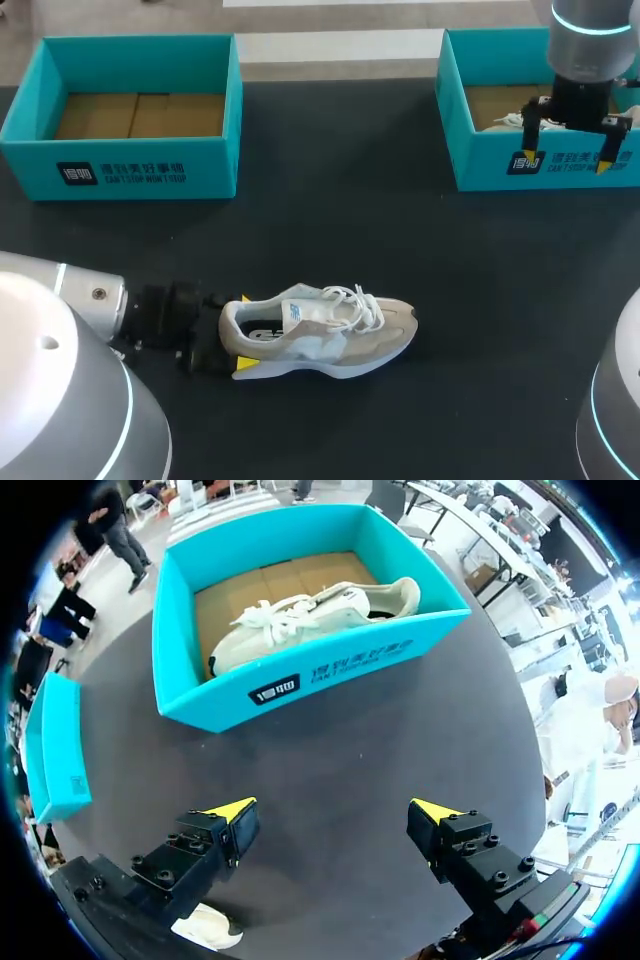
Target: Take the shoe out of the shoebox, open the shoe tongue, remove and reinsert the insole, then place the shoe into the shoebox
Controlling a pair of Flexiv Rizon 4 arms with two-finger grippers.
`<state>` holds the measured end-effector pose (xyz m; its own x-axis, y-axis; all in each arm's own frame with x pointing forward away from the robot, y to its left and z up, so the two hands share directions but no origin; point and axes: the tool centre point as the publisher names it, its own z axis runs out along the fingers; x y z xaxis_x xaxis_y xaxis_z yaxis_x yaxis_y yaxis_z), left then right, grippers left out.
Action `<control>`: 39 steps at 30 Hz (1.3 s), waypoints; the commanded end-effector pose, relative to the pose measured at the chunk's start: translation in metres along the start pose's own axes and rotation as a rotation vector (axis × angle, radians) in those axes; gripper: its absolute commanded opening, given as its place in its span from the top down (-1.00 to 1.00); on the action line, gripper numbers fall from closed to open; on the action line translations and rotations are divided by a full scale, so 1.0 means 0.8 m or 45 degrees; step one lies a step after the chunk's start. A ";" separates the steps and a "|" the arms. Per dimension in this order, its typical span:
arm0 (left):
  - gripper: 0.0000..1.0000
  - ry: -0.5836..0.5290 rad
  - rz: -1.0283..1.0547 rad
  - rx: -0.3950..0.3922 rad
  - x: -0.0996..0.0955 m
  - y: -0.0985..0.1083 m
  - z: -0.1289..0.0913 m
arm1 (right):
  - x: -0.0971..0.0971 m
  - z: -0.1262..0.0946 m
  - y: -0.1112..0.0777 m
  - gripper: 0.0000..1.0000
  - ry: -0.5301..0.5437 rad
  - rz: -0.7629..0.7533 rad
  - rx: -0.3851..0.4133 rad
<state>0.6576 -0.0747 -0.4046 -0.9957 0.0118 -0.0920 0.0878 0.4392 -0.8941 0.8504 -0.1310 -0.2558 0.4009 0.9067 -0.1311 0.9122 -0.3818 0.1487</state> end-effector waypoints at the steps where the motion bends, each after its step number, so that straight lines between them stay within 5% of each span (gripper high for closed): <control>1: 1.00 -0.004 0.000 0.000 0.000 0.001 0.003 | -0.001 0.001 -0.001 -1.00 0.003 0.000 -0.004; 5: 1.00 -0.004 0.000 0.000 0.000 0.001 0.003 | 0.014 0.002 -0.026 -1.00 0.004 -0.029 -0.044; 12: 1.00 -0.004 0.000 0.000 0.000 0.001 0.003 | 0.054 -0.002 -0.100 -1.00 -0.054 -0.037 -0.084; 18: 1.00 -0.004 0.000 0.000 0.000 0.001 0.003 | 0.102 -0.009 -0.176 -1.00 0.044 -0.065 -0.055; 27: 1.00 -0.004 0.000 0.000 0.000 0.001 0.003 | 0.158 -0.026 -0.259 -1.00 0.030 -0.132 -0.085; 39: 1.00 -0.004 0.000 0.000 0.000 0.001 0.003 | 0.160 -0.027 -0.264 -1.00 0.078 -0.125 -0.067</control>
<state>0.6577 -0.0747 -0.4046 -0.9957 0.0118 -0.0919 0.0877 0.4391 -0.8941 0.7078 0.0705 -0.2814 0.3032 0.9485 -0.0915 0.9403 -0.2822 0.1902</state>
